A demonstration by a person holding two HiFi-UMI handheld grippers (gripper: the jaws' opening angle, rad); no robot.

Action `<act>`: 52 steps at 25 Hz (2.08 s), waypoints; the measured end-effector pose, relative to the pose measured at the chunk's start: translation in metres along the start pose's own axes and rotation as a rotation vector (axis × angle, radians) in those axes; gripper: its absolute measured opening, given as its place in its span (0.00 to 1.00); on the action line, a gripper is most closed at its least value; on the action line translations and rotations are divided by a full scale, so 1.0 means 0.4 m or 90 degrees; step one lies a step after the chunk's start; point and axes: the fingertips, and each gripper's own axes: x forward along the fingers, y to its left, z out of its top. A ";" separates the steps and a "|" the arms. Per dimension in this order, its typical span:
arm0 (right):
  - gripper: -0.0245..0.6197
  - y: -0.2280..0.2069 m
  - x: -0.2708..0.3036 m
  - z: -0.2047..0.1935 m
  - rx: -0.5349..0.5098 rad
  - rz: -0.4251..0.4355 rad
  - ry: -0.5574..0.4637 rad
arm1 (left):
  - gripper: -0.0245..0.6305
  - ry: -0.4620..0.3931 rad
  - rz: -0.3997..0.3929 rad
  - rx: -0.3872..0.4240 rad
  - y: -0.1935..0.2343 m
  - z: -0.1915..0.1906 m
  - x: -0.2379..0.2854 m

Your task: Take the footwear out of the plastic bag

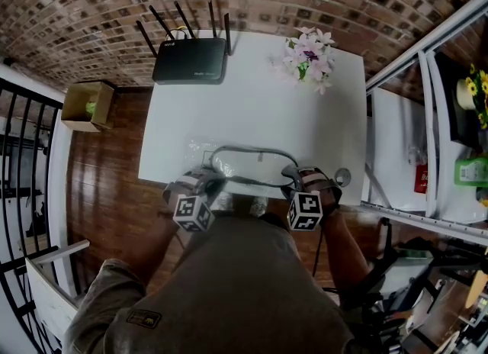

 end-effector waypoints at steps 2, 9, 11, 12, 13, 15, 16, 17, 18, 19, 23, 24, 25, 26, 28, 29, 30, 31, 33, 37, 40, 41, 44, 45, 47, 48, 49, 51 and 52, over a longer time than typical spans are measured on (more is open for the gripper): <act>0.35 0.002 -0.003 -0.004 -0.001 0.001 0.004 | 0.04 -0.002 -0.001 -0.002 0.000 0.001 -0.005; 0.28 0.008 -0.007 -0.015 0.005 -0.006 0.012 | 0.04 -0.011 -0.005 -0.015 -0.003 0.000 -0.010; 0.39 0.017 0.000 -0.009 -0.002 0.002 0.014 | 0.04 -0.011 -0.008 -0.019 -0.007 -0.008 -0.006; 0.44 0.019 0.003 -0.008 -0.007 0.003 0.016 | 0.04 -0.011 -0.009 -0.017 -0.007 -0.011 -0.006; 0.45 0.019 0.006 -0.008 -0.013 -0.002 0.018 | 0.04 -0.010 -0.011 -0.014 -0.007 -0.013 -0.006; 0.42 0.010 0.006 -0.007 -0.017 -0.019 0.020 | 0.04 -0.009 -0.015 -0.002 -0.010 -0.014 -0.006; 0.38 0.005 0.006 -0.006 -0.017 -0.027 0.021 | 0.04 -0.009 -0.017 0.003 -0.011 -0.014 -0.007; 0.37 0.002 0.007 -0.006 -0.018 -0.032 0.023 | 0.04 -0.009 -0.019 0.005 -0.012 -0.013 -0.008; 0.38 0.001 0.010 -0.006 -0.023 -0.035 0.026 | 0.04 -0.010 -0.020 0.005 -0.012 -0.011 -0.009; 0.38 0.002 0.014 -0.007 -0.031 -0.037 0.031 | 0.04 -0.011 -0.021 0.004 -0.012 -0.010 -0.010; 0.35 -0.006 0.024 -0.012 -0.074 -0.072 0.056 | 0.04 -0.016 -0.026 0.008 -0.013 -0.009 -0.009; 0.32 -0.009 0.026 -0.014 -0.088 -0.083 0.066 | 0.04 -0.019 -0.027 0.010 -0.014 -0.010 -0.009; 0.32 -0.011 0.027 -0.014 -0.100 -0.093 0.075 | 0.04 -0.020 -0.030 0.009 -0.015 -0.011 -0.009; 0.31 -0.014 0.027 -0.012 -0.109 -0.100 0.080 | 0.04 -0.021 -0.032 0.007 -0.015 -0.011 -0.011; 0.30 -0.016 0.023 -0.008 -0.111 -0.105 0.079 | 0.04 -0.023 -0.037 0.000 -0.017 -0.013 -0.013; 0.29 -0.015 0.020 -0.008 -0.108 -0.105 0.075 | 0.04 -0.025 -0.037 -0.002 -0.017 -0.014 -0.014; 0.27 -0.014 0.017 -0.008 -0.105 -0.104 0.071 | 0.04 -0.026 -0.037 -0.003 -0.017 -0.016 -0.015; 0.26 -0.012 0.014 -0.010 -0.103 -0.104 0.069 | 0.04 -0.026 -0.038 -0.001 -0.017 -0.017 -0.016; 0.22 -0.013 0.007 -0.020 -0.097 -0.107 0.071 | 0.04 -0.026 -0.037 0.001 -0.013 -0.018 -0.018; 0.18 -0.017 -0.001 -0.038 -0.086 -0.113 0.077 | 0.04 -0.030 -0.033 -0.006 -0.003 -0.018 -0.024; 0.18 -0.018 -0.002 -0.057 -0.078 -0.118 0.088 | 0.04 -0.026 -0.029 -0.010 0.005 -0.029 -0.029; 0.17 -0.019 -0.004 -0.064 -0.074 -0.119 0.093 | 0.04 -0.022 -0.026 -0.015 0.011 -0.035 -0.033; 0.17 -0.015 -0.008 -0.089 -0.060 -0.116 0.105 | 0.04 -0.009 -0.018 -0.027 0.027 -0.061 -0.047; 0.17 -0.012 -0.008 -0.094 -0.056 -0.114 0.107 | 0.04 -0.005 -0.017 -0.029 0.029 -0.069 -0.050; 0.18 -0.009 -0.008 -0.095 -0.044 -0.105 0.104 | 0.04 -0.001 -0.016 -0.030 0.029 -0.080 -0.051; 0.19 -0.010 -0.009 -0.092 -0.035 -0.100 0.100 | 0.04 0.000 -0.016 -0.029 0.028 -0.081 -0.051; 0.20 -0.012 -0.011 -0.087 -0.024 -0.097 0.093 | 0.04 0.000 -0.016 -0.028 0.028 -0.080 -0.051; 0.29 -0.013 -0.017 -0.071 -0.005 -0.087 0.075 | 0.04 -0.002 -0.017 -0.028 0.028 -0.074 -0.050; 0.35 -0.013 -0.019 -0.059 -0.002 -0.083 0.064 | 0.04 -0.003 -0.018 -0.028 0.029 -0.072 -0.050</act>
